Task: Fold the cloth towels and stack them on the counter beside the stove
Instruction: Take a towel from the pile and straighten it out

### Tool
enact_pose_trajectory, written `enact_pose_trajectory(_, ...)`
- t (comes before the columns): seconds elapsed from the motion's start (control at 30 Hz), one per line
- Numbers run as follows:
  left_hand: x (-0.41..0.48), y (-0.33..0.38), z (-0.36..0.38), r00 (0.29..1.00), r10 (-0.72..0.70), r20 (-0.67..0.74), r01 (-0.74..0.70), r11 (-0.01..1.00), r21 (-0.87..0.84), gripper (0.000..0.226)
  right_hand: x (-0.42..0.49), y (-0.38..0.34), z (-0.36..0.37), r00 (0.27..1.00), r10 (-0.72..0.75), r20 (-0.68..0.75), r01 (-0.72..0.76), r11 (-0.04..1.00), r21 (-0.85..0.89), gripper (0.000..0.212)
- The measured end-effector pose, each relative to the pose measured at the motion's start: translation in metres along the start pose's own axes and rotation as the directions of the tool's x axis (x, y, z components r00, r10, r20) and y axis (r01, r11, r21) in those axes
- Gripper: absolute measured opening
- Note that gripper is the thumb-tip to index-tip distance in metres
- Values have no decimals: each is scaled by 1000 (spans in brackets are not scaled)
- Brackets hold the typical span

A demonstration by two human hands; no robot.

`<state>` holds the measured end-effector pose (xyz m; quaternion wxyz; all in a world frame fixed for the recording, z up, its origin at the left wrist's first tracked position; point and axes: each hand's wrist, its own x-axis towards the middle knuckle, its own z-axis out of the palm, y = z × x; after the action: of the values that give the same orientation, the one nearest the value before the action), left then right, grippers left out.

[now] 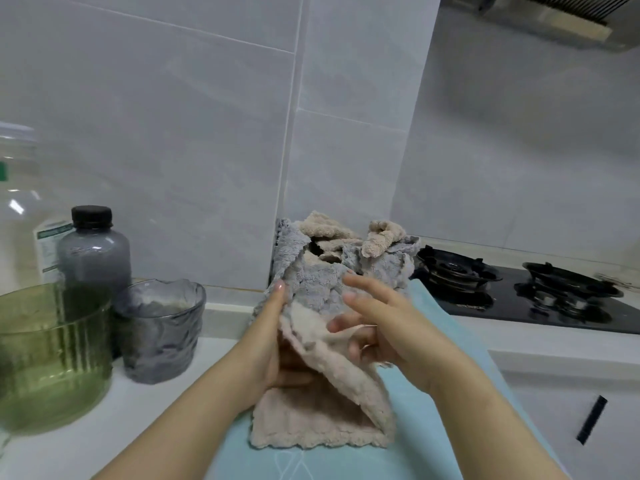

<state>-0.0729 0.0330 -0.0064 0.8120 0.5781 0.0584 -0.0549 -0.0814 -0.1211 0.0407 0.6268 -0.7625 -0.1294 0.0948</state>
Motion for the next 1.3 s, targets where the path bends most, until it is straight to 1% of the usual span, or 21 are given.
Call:
enact_pose_trajectory(0.03,6,0,-3,995,79,-61,-75,995,62,47,3,4,3,998,-9,-63,11,1000,29,18)
enact_pose_trajectory(0.1,7,-2,-11,957,253,-143,-201,931,303,35,11,18,3,966,-50,-253,52,999,3,5)
enact_pose_trajectory(0.17,5,-8,-16,963,268,-33,-230,880,416,29,14,35,2,924,-100,-369,72,994,-88,9)
enact_pose_trajectory(0.23,2,-14,-23,961,277,10,-245,832,497,25,14,52,0,905,-133,-405,75,985,-156,13)
enact_pose_trajectory(0.33,0,-12,-25,942,336,-13,-248,721,647,21,10,64,-4,900,-160,-405,51,962,-268,12)
enact_pose_trajectory(0.43,-1,-11,-30,938,345,-23,-210,621,755,21,7,68,-4,925,-160,-345,43,945,-324,10)
enact_pose_trajectory(0.5,-5,-10,-32,944,329,-27,-151,503,851,18,6,73,-3,949,-161,-271,24,894,-447,18)
enact_pose_trajectory(0.53,-7,-10,-32,938,345,-38,-116,417,901,15,6,75,-3,957,-160,-243,19,867,-498,23)
enact_pose_trajectory(0.6,-10,-10,-29,865,500,-30,-114,254,960,4,7,77,-2,953,-184,-240,33,852,-522,28)
enact_pose_trajectory(0.63,-12,-11,-29,812,583,7,-166,220,961,9,6,75,-2,940,-215,-263,57,864,-501,26)
enact_pose_trajectory(0.67,-15,-12,-27,774,629,73,-261,211,942,25,5,74,-1,924,-255,-287,89,870,-485,21)
enact_pose_trajectory(0.7,-16,-13,-25,761,630,154,-356,208,911,44,4,73,0,912,-295,-284,126,862,-491,21)
enact_pose_trajectory(0.73,-17,-14,-22,785,574,232,-405,192,894,61,4,72,1,914,-324,-245,156,837,-525,30)
enact_pose_trajectory(0.77,-17,-17,-19,834,472,288,-401,158,903,72,4,73,3,928,-329,-173,174,796,-580,44)
enact_pose_trajectory(0.83,-14,-26,-19,925,232,300,-300,-35,953,66,4,74,7,969,-245,-43,146,698,-701,60)
enact_pose_trajectory(0.87,-13,-29,-20,950,155,272,-255,-119,960,58,5,75,8,984,-177,-9,110,654,-749,59)
enact_pose_trajectory(0.9,-13,-30,-21,961,121,251,-230,-165,959,54,6,76,8,993,-115,8,78,618,-783,55)
enact_pose_trajectory(1.0,-12,-31,-24,970,94,225,-201,-217,955,51,5,78,8,999,-18,33,38,551,-834,52)
enact_pose_trajectory(1.17,-10,-32,-23,972,73,222,-196,-257,946,51,6,81,12,998,31,54,33,466,-884,54)
enact_pose_trajectory(1.23,-11,-34,-25,964,119,238,-201,-261,944,56,5,82,13,998,44,54,27,467,-884,55)
enact_pose_trajectory(1.3,-18,-39,-26,928,277,250,-178,-261,949,72,3,84,14,1000,11,27,19,482,-876,55)
